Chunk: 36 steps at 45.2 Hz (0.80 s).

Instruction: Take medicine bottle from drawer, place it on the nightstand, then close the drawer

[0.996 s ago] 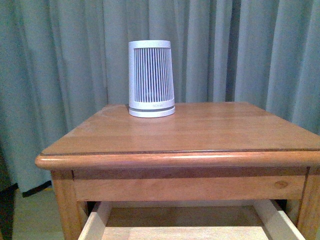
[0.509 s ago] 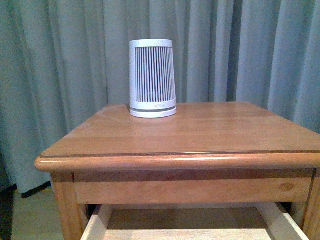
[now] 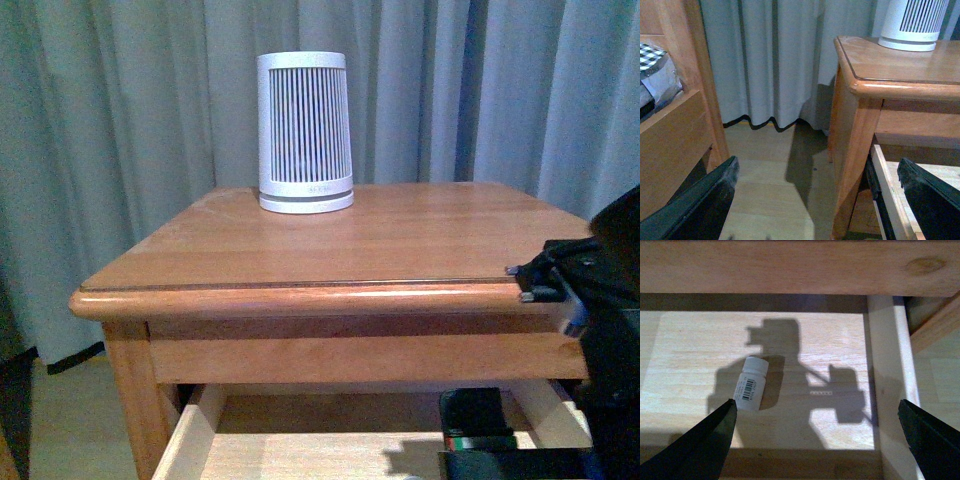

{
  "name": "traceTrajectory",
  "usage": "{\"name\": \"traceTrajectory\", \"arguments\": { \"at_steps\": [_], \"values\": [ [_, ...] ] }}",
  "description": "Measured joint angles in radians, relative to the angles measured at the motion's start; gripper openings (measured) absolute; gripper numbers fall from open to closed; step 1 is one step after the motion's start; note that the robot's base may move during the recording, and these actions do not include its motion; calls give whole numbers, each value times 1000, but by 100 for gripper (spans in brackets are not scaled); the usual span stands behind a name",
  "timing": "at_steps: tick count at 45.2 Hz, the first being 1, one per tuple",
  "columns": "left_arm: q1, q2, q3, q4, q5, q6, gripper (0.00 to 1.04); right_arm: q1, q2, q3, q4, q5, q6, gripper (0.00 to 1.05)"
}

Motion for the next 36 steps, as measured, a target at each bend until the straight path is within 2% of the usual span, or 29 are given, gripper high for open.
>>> {"name": "traceTrajectory", "arguments": {
  "at_steps": [17,36],
  "values": [
    [0,0,0,0,0,0,98,23,285,107,111,3,43,98],
    [0,0,0,0,0,0,98,63,534,229,143,53,111,98]
  ]
}}
